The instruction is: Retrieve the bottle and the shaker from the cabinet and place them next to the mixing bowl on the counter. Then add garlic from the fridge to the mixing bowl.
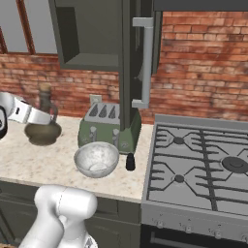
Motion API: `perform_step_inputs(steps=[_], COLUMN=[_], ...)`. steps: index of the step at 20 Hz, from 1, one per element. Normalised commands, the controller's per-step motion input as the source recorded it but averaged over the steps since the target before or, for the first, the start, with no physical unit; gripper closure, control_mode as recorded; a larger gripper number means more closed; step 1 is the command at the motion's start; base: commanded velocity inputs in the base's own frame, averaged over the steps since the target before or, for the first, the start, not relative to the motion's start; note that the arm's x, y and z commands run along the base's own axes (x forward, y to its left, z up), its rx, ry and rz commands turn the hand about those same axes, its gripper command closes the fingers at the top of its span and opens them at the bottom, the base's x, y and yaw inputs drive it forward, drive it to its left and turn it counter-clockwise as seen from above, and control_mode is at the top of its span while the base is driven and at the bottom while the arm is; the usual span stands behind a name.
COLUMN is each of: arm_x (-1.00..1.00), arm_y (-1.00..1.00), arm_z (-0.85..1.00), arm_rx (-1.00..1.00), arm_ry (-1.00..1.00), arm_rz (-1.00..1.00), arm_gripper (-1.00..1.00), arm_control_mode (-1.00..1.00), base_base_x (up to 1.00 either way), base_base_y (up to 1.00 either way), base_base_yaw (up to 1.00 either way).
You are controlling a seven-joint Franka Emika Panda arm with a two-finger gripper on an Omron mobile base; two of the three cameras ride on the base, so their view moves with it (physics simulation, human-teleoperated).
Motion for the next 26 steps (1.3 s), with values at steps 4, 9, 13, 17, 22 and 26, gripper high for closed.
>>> perform_step_inputs(steps=[4,9,13,17,22,26], arm_x=[0.25,0.24,0.23,0.17,0.06,0.0], arm_y=[0.0,0.0,0.0,0.0,0.01,0.18], arm_z=[-0.08,-0.09,-0.22,-0.21,-0.23,-0.21], arm_rx=[0.0,0.0,-0.01,-0.02,-0.02,-0.09], arm_ry=[0.0,0.0,0.0,0.0,-0.01,-0.01], arm_rz=[-0.26,-0.23,-0.21,-0.2,-0.15,-0.19], arm_gripper=[1.0,1.0,1.0,1.0,1.0,1.0], arm_control_mode=[-1.0,-1.0,-1.0,-1.0,-1.0,-1.0], base_base_x=[0.0,0.0,0.0,0.0,0.0,0.0], base_base_y=[0.0,0.0,0.0,0.0,0.0,0.0], base_base_yaw=[0.0,0.0,0.0,0.0,0.0,0.0])
